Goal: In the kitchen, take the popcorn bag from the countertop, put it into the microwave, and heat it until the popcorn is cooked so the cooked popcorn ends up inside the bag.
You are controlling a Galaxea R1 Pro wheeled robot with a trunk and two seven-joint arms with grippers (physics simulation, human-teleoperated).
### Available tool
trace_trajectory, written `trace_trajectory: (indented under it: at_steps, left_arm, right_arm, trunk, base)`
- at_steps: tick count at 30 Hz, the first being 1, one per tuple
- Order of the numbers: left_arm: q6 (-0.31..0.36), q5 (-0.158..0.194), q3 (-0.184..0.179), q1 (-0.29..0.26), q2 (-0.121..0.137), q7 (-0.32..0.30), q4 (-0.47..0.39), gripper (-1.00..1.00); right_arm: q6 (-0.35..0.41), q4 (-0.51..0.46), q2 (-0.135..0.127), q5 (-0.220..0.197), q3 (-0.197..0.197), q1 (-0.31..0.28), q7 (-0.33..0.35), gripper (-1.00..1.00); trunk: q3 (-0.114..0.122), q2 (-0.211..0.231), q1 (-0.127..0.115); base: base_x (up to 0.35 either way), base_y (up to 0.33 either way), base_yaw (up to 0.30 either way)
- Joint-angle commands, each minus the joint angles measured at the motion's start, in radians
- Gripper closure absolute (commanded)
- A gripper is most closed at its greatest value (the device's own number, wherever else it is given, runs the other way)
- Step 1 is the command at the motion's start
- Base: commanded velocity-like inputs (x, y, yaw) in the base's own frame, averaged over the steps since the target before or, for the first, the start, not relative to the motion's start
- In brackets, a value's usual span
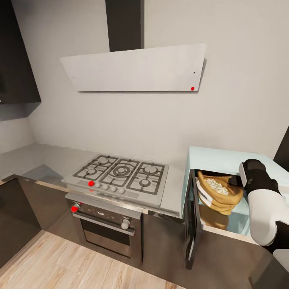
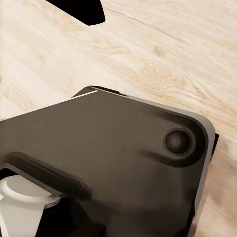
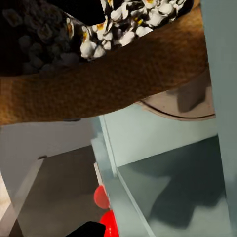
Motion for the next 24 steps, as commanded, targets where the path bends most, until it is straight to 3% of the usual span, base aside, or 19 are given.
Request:
trace_trajectory:
  at_steps: [1,7,9,13,22,24]
  left_arm:
    - [-0.001,0.004,0.001,0.000,0.000,0.003,-0.002,-1.00]
    - [-0.002,0.004,0.000,0.000,-0.001,0.003,-0.002,-1.00]
    - [-0.002,0.004,0.001,0.000,-0.002,0.003,-0.002,-1.00]
    - [-0.003,0.004,0.003,0.000,-0.003,0.008,-0.002,-1.00]
    - [-0.003,0.004,0.004,0.000,-0.003,0.009,-0.002,-1.00]
    - [-0.003,0.004,0.004,0.000,-0.003,0.009,-0.002,-1.00]
  right_arm:
    - [0.003,-0.001,0.000,-0.004,-0.001,-0.001,-0.004,-1.00]
    - [0.003,-0.021,0.000,-0.005,-0.001,-0.001,-0.002,-1.00]
    - [0.003,-0.084,0.002,-0.007,0.000,-0.001,0.000,-1.00]
    - [0.003,-0.170,0.013,-0.010,0.000,-0.001,0.002,-1.00]
    - [0.003,-0.168,0.018,-0.013,0.000,0.002,0.023,-1.00]
    - [0.003,-0.167,0.019,-0.011,0.001,0.031,0.031,-1.00]
  trunk:
    - [-0.001,-0.001,0.000]
    - [-0.001,-0.001,0.000]
    - [-0.001,-0.001,0.000]
    - [-0.001,-0.001,0.000]
    - [-0.001,-0.001,0.000]
    - [-0.001,-0.001,0.000]
  base:
    - [0.000,0.000,0.000]
    - [0.000,0.000,0.000]
    - [-0.080,0.000,0.000]
    - [-0.307,0.000,0.000]
    - [-0.344,0.000,0.000]
    - [-0.345,0.000,0.000]
